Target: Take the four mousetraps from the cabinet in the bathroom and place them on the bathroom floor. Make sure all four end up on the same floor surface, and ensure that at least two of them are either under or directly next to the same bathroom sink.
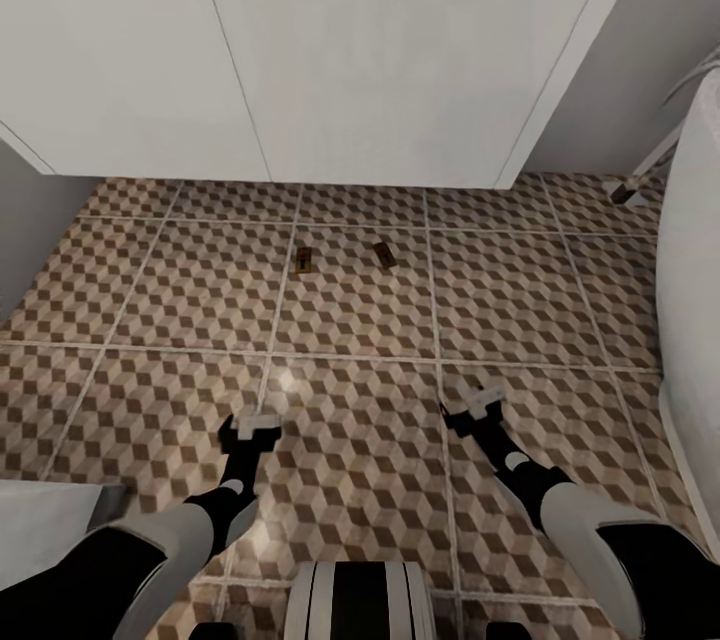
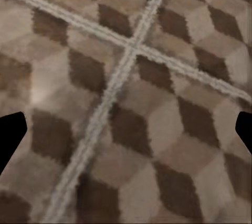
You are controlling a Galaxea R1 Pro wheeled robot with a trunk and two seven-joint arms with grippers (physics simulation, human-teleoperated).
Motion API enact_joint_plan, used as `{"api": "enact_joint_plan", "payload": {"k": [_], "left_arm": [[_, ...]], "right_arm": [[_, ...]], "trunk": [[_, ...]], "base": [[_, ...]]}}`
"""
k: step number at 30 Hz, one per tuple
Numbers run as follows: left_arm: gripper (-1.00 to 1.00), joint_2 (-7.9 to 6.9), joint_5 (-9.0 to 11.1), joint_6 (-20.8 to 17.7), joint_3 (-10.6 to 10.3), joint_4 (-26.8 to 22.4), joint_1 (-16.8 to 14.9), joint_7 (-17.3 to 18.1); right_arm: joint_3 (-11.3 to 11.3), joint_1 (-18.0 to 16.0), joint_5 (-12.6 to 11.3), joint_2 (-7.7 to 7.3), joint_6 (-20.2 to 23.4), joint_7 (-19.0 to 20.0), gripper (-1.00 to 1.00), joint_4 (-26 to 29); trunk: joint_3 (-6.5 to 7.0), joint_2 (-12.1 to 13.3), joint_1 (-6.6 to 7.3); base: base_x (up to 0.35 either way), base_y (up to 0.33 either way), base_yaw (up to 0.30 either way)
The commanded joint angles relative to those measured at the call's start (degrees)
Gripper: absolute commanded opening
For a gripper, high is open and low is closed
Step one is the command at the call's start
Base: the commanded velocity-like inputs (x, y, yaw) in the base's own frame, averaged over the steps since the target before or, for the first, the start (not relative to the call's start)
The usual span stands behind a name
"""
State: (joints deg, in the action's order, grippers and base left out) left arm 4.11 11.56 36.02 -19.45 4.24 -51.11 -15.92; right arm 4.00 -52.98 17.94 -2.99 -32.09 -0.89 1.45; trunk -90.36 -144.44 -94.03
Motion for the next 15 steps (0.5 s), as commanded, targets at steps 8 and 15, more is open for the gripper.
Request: {"api": "enact_joint_plan", "payload": {"k": [8, 15], "left_arm": [[1.0, -1.95, 0.4, 5.5, -0.5, 0.3, 4.7, -0.2], [1.0, -2.61, 0.4, 8.3, -0.4, 0.4, 7.0, -0.2]], "right_arm": [[0.3, 6.5, -0.2, -0.77, -3.6, -0.4, 1.0, -0.1], [0.3, 9.9, -0.2, -1.23, -5.9, -0.4, 1.0, -0.1]], "trunk": [[1.75, 0.1, 0.21], [3.3, 0.2, 0.39]], "base": [[0.0, 0.0, 0.0], [0.0, 0.0, 0.0]]}}
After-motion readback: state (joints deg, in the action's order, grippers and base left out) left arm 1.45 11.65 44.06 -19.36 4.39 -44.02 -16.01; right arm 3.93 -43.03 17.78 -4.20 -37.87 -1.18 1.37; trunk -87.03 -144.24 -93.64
